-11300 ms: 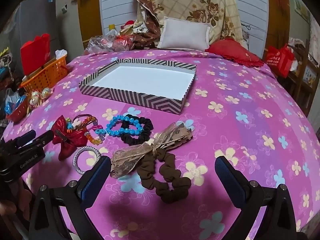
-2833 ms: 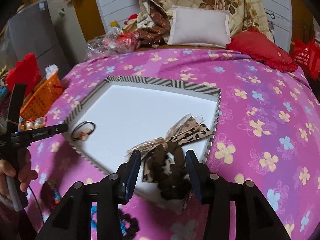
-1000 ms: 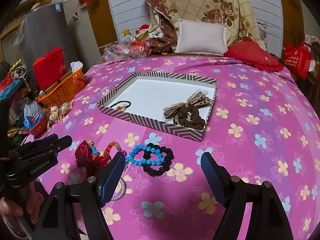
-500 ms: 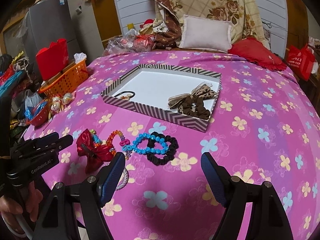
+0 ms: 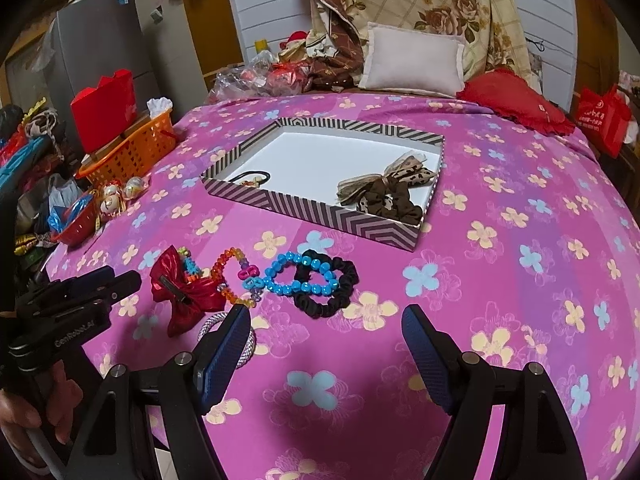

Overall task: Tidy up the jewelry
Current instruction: 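Move both open tools back over the remaining accessory pile, then grasp the blue beaded bracelet with the right tool while the left tool grasps the red bow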

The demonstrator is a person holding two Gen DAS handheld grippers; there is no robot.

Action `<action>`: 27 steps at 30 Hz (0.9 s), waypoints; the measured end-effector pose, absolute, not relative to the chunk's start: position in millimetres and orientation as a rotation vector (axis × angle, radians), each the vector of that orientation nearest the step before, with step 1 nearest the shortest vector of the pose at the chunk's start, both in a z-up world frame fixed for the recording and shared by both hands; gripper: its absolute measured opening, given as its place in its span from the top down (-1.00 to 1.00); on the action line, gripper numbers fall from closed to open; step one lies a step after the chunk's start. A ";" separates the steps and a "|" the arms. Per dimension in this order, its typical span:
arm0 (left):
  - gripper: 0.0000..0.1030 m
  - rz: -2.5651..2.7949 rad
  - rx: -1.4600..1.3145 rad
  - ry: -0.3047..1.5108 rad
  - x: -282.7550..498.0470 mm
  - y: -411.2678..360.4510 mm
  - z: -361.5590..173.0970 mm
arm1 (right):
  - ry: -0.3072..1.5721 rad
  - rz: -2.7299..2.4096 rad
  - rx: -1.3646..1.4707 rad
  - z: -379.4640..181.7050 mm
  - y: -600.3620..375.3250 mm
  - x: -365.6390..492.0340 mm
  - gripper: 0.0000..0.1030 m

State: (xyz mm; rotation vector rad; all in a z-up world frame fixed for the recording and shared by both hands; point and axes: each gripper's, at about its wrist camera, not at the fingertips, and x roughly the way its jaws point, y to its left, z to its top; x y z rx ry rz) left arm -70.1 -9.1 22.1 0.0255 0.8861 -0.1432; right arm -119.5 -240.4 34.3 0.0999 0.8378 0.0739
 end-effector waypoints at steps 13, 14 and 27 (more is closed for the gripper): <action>0.09 -0.130 -0.073 0.975 -64.3 30.3 0.9 | 0.868 0.094 0.103 15.6 -240.8 -112.5 -0.47; 0.08 -0.133 -0.078 0.981 -62.4 30.2 -0.3 | 0.872 0.096 0.101 13.5 -240.8 -111.7 -0.47; -0.07 -0.138 -0.131 1.019 -35.6 28.0 -12.2 | 0.865 0.084 0.114 -3.2 -258.6 -84.5 -0.17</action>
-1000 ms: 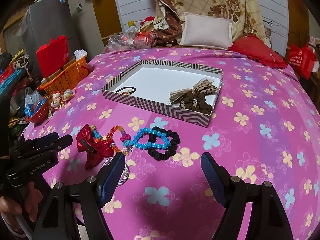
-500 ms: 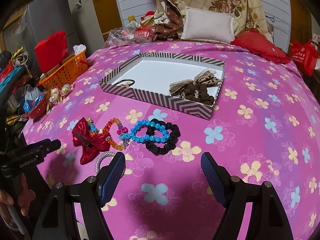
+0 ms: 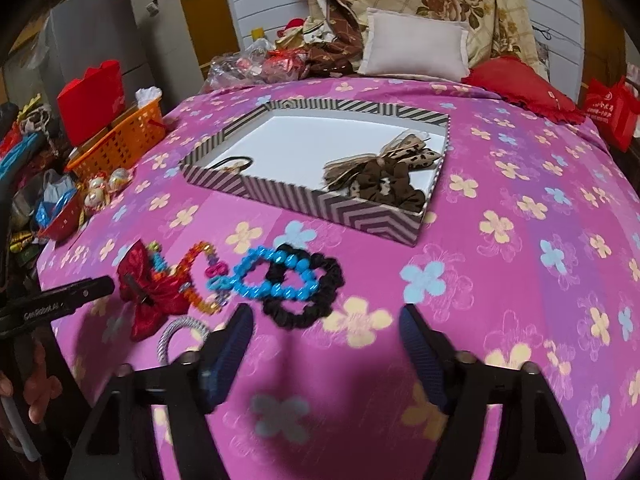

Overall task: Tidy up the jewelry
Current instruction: 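Grasp the blue beaded bracelet with the right tool while the left tool grasps the red bow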

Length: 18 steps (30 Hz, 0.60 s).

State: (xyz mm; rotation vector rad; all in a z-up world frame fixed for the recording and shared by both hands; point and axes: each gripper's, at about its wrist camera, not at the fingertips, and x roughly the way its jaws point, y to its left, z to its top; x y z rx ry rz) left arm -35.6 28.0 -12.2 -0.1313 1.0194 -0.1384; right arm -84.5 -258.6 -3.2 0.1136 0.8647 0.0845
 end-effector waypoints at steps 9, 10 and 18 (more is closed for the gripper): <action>-0.07 -0.125 -0.140 1.032 -23.4 31.8 -17.9 | 0.862 0.189 0.045 -1.1 -238.6 -57.6 0.20; -0.07 -0.125 -0.141 1.032 -22.4 31.9 -18.2 | 0.871 0.208 0.040 -2.1 -233.6 -53.6 0.22; -0.07 -0.132 -0.137 1.031 -17.9 31.9 -18.8 | 0.900 0.266 -0.016 -10.2 -199.4 -35.1 0.27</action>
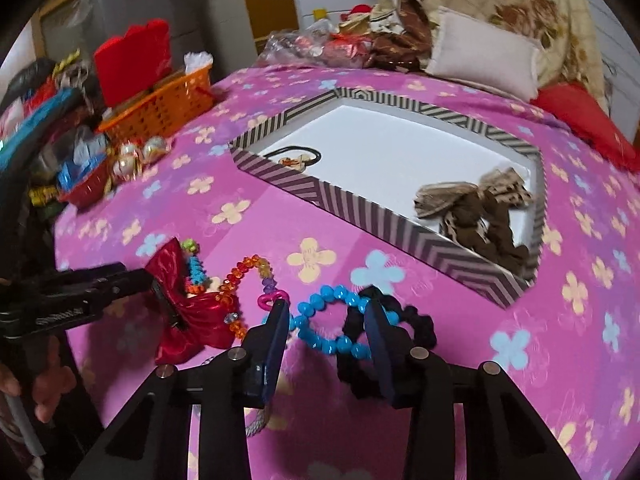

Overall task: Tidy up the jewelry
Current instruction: 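Grasp the blue beaded bracelet with the right tool while the left tool grasps the red bow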

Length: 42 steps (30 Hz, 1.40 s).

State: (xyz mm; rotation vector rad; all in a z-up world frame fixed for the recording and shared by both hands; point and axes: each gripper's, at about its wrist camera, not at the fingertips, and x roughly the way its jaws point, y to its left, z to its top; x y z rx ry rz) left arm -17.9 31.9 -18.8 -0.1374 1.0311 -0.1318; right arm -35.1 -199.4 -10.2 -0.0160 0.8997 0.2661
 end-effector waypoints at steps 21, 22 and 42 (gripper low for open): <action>-0.07 -0.139 -0.149 1.037 -9.0 33.9 -24.6 | 0.937 0.290 -0.045 -29.5 -201.8 -20.7 1.00; -0.07 -0.139 -0.149 1.037 -8.7 33.5 -24.8 | 0.927 0.293 -0.029 -25.0 -204.4 -23.8 1.00; -0.07 -0.187 -0.153 1.024 -9.0 35.5 -18.8 | 0.952 0.329 -0.247 -18.4 -196.2 -4.5 0.59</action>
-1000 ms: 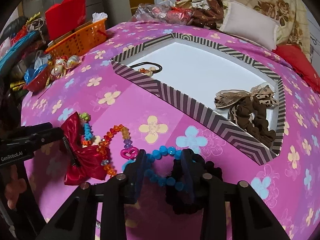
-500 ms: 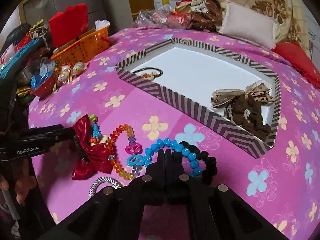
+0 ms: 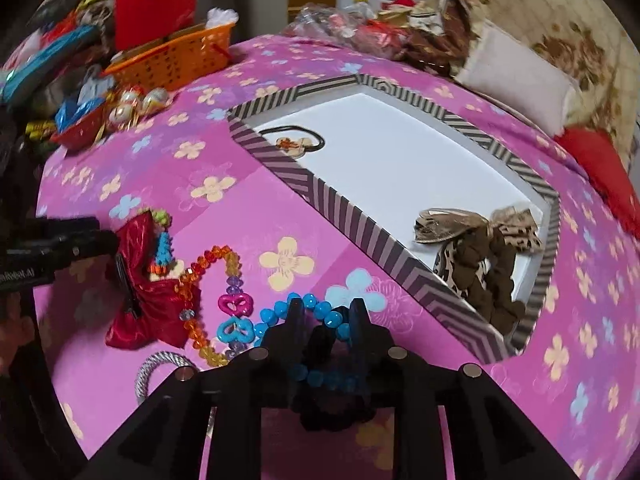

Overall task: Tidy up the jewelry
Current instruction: 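Grasp the blue beaded bracelet with the right tool while the left tool grasps the red bow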

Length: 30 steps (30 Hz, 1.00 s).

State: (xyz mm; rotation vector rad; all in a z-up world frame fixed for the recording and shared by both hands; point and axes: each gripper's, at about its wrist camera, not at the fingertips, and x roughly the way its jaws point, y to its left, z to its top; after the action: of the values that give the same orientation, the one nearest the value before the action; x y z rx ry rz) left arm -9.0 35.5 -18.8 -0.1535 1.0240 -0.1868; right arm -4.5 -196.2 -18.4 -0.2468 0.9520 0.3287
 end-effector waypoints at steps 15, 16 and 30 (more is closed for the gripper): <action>-0.35 -0.338 -0.131 1.087 6.3 18.8 -28.7 | 1.006 0.551 -0.470 -34.2 -184.8 9.5 0.58; -0.35 -0.337 -0.120 1.087 7.7 17.0 -29.8 | 1.016 0.561 -0.466 -34.3 -185.9 11.4 0.58; 0.73 -0.353 -0.045 1.014 3.7 7.8 -22.0 | 0.914 0.527 -0.388 -15.6 -197.4 -31.1 0.80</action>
State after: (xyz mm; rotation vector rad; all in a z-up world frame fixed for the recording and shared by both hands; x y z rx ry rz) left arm 3.7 7.8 -22.0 -0.0448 1.0136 -0.3529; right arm -31.1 -197.4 -15.6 -0.3877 0.9142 0.5270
